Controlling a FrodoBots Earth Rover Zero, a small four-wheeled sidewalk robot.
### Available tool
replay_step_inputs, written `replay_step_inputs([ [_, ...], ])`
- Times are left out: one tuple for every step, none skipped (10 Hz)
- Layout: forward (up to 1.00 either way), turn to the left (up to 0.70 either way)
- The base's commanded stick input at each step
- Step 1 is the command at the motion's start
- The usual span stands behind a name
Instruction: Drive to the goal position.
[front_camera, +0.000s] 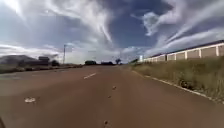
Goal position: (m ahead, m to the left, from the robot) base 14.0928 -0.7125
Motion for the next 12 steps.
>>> replay_step_inputs([
  [0.85,0.00],
  [0.85,0.00],
  [0.85,0.00],
  [0.85,0.00],
  [0.85,0.00],
  [0.85,0.00],
  [0.85,0.00],
  [0.85,0.00],
  [0.85,0.00],
  [0.85,0.00],
  [0.85,0.00],
  [0.85,0.00],
])
